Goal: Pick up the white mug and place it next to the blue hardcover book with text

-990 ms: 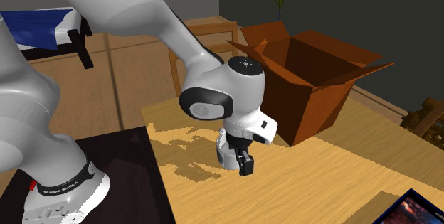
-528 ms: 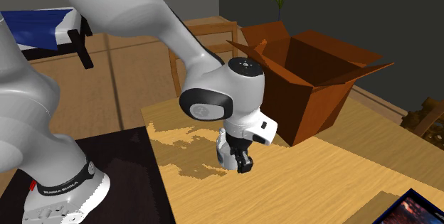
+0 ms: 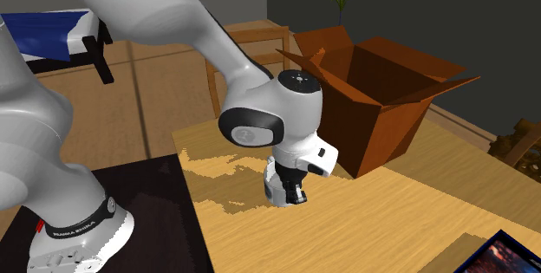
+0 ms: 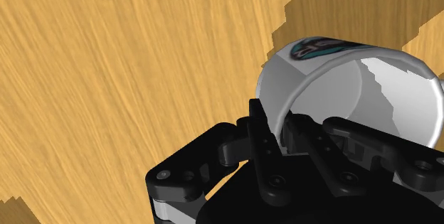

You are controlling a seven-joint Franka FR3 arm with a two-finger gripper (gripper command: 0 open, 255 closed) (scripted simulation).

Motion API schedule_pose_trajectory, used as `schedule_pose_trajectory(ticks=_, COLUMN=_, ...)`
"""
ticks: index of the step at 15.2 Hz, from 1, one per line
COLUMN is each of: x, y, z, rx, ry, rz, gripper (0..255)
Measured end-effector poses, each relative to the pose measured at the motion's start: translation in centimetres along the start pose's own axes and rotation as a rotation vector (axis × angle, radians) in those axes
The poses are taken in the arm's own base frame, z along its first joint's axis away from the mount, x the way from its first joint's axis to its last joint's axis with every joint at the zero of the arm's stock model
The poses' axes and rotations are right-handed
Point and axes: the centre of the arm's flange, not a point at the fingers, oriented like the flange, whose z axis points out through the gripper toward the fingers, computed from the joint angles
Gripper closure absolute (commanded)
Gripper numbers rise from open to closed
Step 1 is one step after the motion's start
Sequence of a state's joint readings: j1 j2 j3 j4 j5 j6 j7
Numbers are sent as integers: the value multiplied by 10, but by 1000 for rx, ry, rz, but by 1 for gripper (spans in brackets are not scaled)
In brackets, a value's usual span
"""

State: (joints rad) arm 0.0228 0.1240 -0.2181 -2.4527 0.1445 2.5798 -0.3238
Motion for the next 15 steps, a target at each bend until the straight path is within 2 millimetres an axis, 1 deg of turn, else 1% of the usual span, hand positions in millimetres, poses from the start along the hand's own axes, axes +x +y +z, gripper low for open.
schedule_pose_trajectory(ticks=1, x=0, y=0, z=0, rx=0, ry=0, rz=0, gripper=255)
schedule_pose_trajectory(ticks=3, x=0, y=0, z=-6, rx=0, ry=0, rz=0, gripper=255)
schedule_pose_trajectory(ticks=15, x=2, y=-4, z=-68, rx=0, ry=0, rz=0, gripper=255)
